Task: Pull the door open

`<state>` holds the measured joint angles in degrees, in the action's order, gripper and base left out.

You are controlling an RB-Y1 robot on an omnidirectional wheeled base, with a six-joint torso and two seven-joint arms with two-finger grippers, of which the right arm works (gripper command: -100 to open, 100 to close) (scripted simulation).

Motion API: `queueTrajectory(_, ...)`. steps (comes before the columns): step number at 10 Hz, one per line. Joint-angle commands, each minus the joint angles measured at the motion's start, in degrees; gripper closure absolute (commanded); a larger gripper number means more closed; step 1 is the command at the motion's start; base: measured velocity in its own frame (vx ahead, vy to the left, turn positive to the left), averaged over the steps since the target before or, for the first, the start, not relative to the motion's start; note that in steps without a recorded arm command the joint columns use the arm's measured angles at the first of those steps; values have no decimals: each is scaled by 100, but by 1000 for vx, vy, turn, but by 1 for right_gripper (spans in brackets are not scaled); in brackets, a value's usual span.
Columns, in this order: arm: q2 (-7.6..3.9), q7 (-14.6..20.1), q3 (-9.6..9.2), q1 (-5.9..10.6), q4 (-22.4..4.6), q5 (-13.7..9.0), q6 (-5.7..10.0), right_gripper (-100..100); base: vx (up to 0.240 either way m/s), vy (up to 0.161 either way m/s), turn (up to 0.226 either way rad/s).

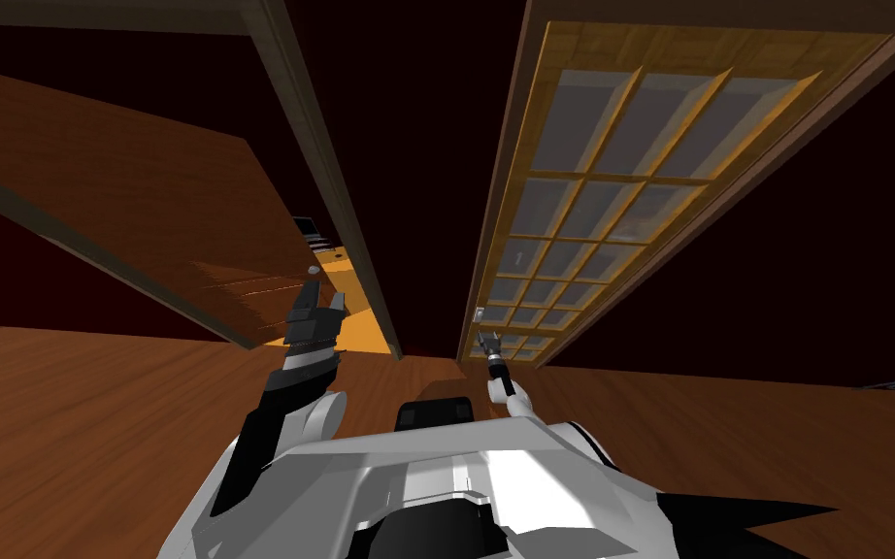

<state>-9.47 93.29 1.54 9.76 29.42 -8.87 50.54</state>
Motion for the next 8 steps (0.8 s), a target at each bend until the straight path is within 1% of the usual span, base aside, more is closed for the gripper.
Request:
queueTrajectory(1,-92,77,34,-51,-30,-29,46,-100,107,42,101)
queueTrajectory(2,-92,77,34,-51,-30,-29,46,-100,139,38,63)
queueTrajectory(4,-257,216,94,-143,-83,-82,129,-100,181,13,133)
queueTrajectory(5,-257,216,94,-143,-83,-82,129,-100,158,21,21)
queueTrajectory(6,-257,216,94,-143,-83,-82,129,-100,62,16,-12)
queueTrajectory(7,-367,309,135,-204,-119,-117,184,-100,95,7,131)
queueTrajectory(8,-437,368,161,-243,-142,-140,219,-100,178,5,155)
